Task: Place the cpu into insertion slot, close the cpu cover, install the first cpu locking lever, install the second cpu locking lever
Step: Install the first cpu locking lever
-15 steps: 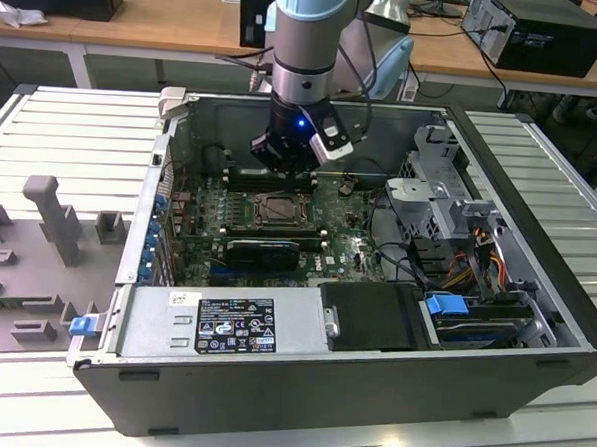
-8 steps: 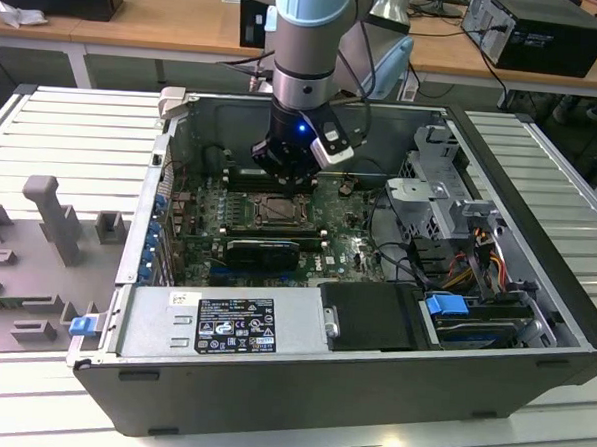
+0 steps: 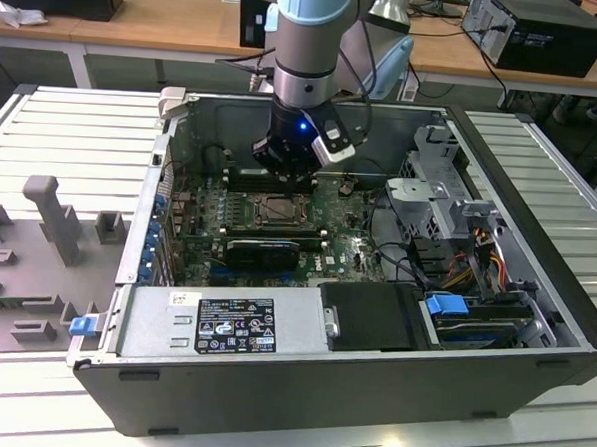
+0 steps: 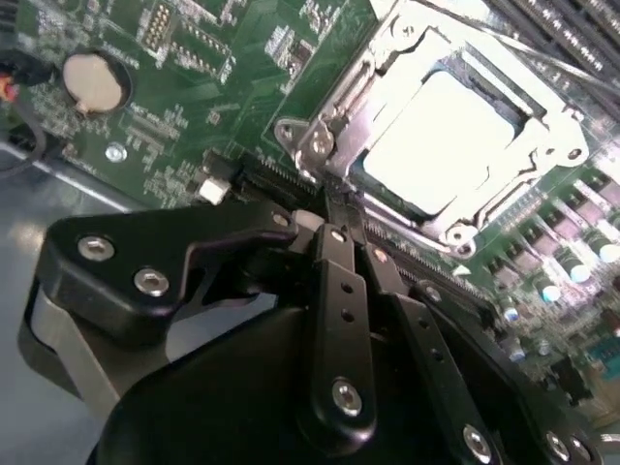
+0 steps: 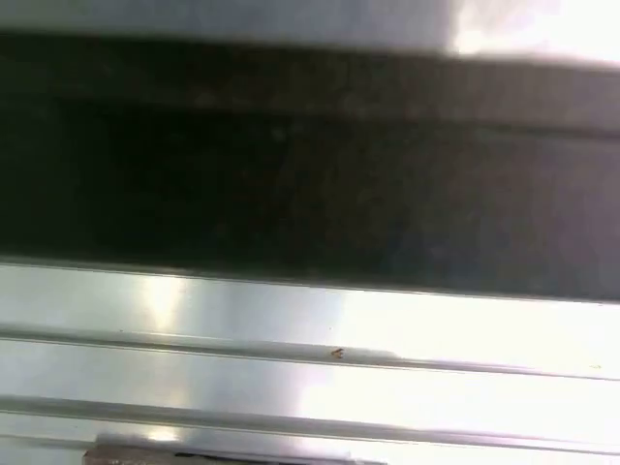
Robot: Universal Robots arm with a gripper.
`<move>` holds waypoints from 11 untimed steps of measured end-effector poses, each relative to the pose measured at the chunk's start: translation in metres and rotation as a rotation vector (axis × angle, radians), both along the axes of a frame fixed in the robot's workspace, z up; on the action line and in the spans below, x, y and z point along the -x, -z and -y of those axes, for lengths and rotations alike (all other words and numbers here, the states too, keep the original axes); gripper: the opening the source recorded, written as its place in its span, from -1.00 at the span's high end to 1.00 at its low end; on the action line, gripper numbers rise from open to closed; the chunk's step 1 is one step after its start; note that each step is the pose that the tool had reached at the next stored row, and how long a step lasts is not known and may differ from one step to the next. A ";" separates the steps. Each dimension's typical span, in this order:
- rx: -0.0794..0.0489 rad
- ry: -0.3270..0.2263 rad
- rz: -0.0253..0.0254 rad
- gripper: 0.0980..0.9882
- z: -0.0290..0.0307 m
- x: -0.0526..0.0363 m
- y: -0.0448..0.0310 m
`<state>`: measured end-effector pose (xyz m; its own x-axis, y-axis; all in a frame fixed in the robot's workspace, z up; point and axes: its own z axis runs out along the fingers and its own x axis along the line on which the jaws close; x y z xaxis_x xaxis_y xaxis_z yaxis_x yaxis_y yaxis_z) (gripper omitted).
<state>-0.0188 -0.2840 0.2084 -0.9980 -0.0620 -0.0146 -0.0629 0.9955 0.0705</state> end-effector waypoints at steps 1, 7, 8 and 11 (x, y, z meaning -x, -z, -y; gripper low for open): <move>0.000 0.000 0.0000 0.98 0.0000 0.0000 -0.0064; 0.000 0.000 0.0000 0.98 0.0020 0.0000 -0.0143; 0.000 0.000 -0.0001 0.98 0.0032 0.0000 -0.0143; 0.000 0.000 -0.0001 0.98 0.0072 0.0001 -0.0143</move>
<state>-0.0188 -0.2912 0.2227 -0.9980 -0.0621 -0.0146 -0.0630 0.9955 0.0702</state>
